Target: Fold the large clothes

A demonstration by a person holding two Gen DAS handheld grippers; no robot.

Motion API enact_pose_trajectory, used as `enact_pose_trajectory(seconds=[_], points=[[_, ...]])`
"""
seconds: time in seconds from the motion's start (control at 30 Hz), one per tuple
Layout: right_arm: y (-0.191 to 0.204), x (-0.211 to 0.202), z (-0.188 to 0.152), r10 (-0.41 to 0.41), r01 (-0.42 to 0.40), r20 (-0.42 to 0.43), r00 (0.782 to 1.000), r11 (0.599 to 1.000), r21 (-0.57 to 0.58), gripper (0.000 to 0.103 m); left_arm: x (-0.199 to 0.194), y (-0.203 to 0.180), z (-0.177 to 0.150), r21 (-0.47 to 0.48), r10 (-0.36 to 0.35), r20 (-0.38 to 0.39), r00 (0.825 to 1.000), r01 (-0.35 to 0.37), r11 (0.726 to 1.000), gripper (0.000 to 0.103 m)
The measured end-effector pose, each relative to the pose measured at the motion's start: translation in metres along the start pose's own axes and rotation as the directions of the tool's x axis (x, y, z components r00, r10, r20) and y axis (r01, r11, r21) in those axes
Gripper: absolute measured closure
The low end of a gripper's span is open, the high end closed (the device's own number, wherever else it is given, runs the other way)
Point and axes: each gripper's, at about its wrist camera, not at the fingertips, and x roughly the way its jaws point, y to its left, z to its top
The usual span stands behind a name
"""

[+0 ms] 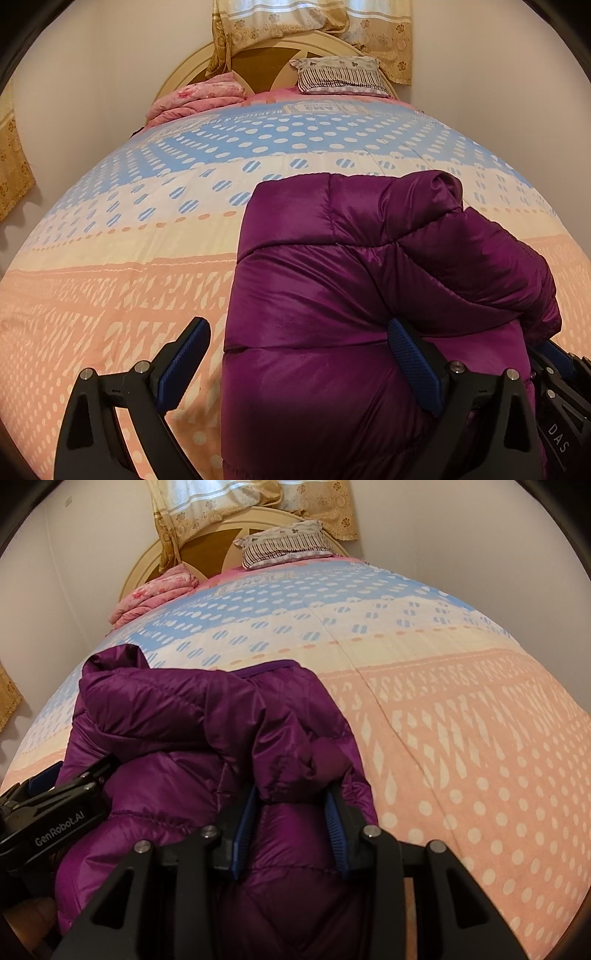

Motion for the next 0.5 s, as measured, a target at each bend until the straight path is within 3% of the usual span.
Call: enact_pose_trajectory(seconds=[0.5], points=[[-0.0016,0.001,-0.0002,-0.01,0.01,0.002,1.0,1.0,-0.007,0.064,0.0057,0.0018,-0.0002,-0.008,-0.02,-0.02,1.0,0.02,1.0,0.005]])
